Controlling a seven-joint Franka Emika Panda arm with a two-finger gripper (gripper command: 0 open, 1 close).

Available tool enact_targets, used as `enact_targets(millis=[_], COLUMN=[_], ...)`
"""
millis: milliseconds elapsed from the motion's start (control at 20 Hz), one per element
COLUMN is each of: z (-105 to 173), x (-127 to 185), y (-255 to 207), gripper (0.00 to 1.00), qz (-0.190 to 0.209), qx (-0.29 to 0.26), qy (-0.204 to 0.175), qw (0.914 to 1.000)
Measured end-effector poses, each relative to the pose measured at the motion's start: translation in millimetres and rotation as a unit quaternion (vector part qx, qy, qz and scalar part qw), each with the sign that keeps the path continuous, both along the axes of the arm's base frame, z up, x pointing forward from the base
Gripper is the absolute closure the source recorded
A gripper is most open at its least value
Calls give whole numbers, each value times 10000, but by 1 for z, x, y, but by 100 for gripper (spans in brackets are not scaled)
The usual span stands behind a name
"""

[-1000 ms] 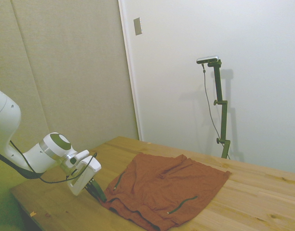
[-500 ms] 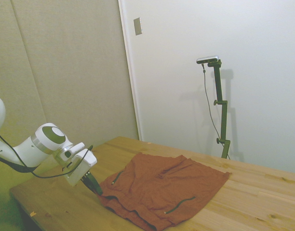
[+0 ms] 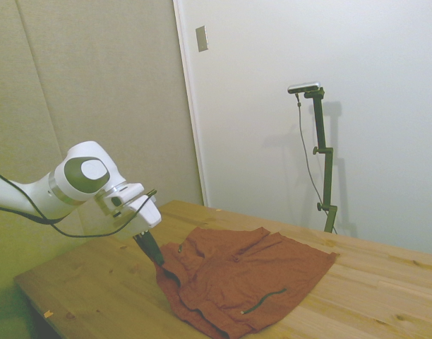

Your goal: Fold the shorts

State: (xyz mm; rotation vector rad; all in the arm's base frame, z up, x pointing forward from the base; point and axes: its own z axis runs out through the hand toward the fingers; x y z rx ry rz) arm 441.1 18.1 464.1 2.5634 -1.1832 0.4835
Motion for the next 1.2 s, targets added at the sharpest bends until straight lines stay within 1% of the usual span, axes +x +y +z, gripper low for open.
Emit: enact_targets(millis=[100, 150, 300, 550, 700, 850, 900, 1050, 1200], z=[20, 25, 26, 2, -12, -33, -41, -61, -69], x=[1, 1, 1, 1, -6, -17, -18, -11, -2], y=[-27, -41, -90, -151, -187, -227, -238, -258, -268], gripper=[100, 100, 100, 100, 100, 100, 0, 0, 0], qz=[-142, -229, -509, -779, -978, -1255, -1326, -1427, -1410], qx=[274, 371, 743, 1577, 1897, 2178, 2271, 2496, 2625], qy=[-95, -112, -124, 41, 109, 178, 189, 207, 189], qw=[9995, 9990, 9959, 9844, 9769, 9677, 9646, 9575, 9544])
